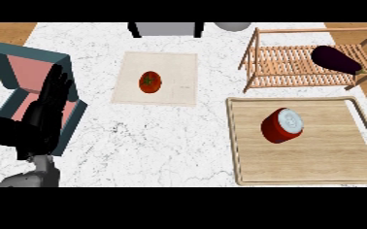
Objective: Pick the eggplant from the tray and place it in the tiered shelf
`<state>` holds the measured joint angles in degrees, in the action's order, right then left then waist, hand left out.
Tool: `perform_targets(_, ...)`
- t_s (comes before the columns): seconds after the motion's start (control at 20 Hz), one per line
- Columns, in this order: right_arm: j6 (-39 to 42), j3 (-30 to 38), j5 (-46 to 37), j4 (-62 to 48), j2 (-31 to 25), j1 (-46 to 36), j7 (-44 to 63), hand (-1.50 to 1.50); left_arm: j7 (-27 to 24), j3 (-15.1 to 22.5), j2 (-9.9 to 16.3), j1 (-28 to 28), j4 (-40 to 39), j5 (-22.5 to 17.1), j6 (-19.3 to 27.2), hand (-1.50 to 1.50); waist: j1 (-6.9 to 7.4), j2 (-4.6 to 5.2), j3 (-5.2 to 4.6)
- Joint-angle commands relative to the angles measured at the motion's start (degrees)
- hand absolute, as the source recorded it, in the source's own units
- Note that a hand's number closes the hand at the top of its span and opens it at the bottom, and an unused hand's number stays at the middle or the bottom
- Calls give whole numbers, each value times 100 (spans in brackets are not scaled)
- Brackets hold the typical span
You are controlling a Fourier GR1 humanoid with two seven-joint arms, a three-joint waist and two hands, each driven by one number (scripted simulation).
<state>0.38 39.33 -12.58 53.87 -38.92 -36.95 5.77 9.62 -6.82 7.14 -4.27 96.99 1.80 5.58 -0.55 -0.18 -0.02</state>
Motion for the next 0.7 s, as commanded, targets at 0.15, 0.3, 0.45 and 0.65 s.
perform_targets(0.15,971,705,814,-212,-903,863,-216,-150,254,227,-148,129,423,164,121,0,40,12,4)
perform_targets(0.3,1487,1018,1109,-358,-1254,1321,-407,-150,0,110,-82,200,202,106,24,0,15,13,3)
perform_targets(0.45,1572,917,1216,-574,-1154,1427,-865,-150,119,69,-76,-565,-326,156,130,0,26,25,4)
perform_targets(0.65,2080,1198,1485,-1295,-1836,1580,-1135,-150,-28,6,-70,-227,-308,9,-25,0,57,30,6)
